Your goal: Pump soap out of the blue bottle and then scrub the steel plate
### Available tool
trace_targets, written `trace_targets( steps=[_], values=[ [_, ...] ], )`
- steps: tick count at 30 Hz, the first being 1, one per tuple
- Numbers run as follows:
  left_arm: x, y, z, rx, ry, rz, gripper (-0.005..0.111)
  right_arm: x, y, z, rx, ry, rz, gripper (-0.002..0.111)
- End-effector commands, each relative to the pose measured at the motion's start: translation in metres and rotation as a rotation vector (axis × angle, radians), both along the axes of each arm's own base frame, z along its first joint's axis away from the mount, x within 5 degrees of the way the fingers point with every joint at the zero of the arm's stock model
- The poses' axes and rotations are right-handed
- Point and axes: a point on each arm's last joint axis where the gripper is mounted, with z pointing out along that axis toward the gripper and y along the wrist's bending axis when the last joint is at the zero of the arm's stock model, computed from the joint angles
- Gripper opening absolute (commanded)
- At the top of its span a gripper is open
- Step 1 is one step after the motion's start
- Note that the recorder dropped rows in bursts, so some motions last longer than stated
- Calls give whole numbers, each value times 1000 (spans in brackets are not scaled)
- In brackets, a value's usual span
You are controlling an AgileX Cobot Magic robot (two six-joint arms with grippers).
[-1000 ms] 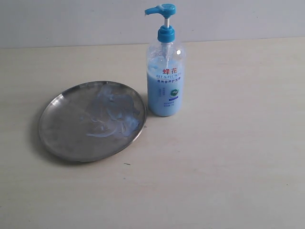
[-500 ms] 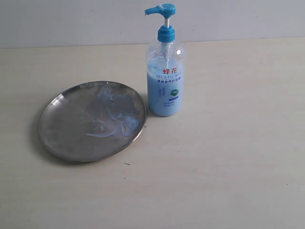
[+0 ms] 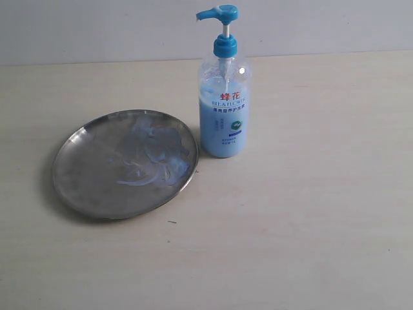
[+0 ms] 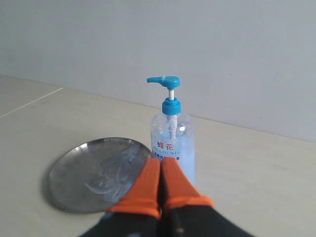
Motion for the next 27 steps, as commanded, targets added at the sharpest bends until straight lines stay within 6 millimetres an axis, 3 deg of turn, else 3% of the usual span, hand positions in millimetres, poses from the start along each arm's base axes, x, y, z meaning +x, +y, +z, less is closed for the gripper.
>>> trace_targets(
  steps=[1, 27],
  values=[
    [0, 0, -2, 13, 6, 3, 0, 1, 0, 0, -5, -13, 0, 0],
    [0, 0, -2, 13, 6, 3, 0, 1, -1, 0, -18, -23, -6, 0]
  ],
)
